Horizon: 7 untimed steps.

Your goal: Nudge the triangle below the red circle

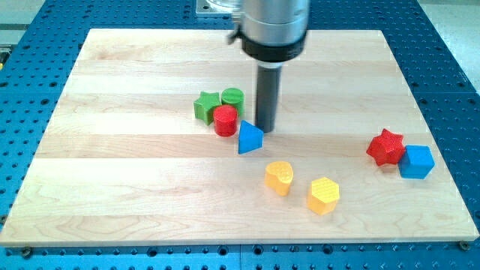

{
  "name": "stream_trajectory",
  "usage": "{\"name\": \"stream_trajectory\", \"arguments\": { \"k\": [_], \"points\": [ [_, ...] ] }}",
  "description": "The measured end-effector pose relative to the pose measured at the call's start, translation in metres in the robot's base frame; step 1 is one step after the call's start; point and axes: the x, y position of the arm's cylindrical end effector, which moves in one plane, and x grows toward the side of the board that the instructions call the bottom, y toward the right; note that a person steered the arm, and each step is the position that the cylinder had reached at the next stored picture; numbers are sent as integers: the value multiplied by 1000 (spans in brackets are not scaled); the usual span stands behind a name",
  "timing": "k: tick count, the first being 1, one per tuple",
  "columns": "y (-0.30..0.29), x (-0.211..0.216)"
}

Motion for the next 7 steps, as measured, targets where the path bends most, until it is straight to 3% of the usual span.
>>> {"name": "stream_trajectory", "arguments": {
  "k": [5, 7],
  "points": [
    [98, -25],
    [80, -25]
  ]
}}
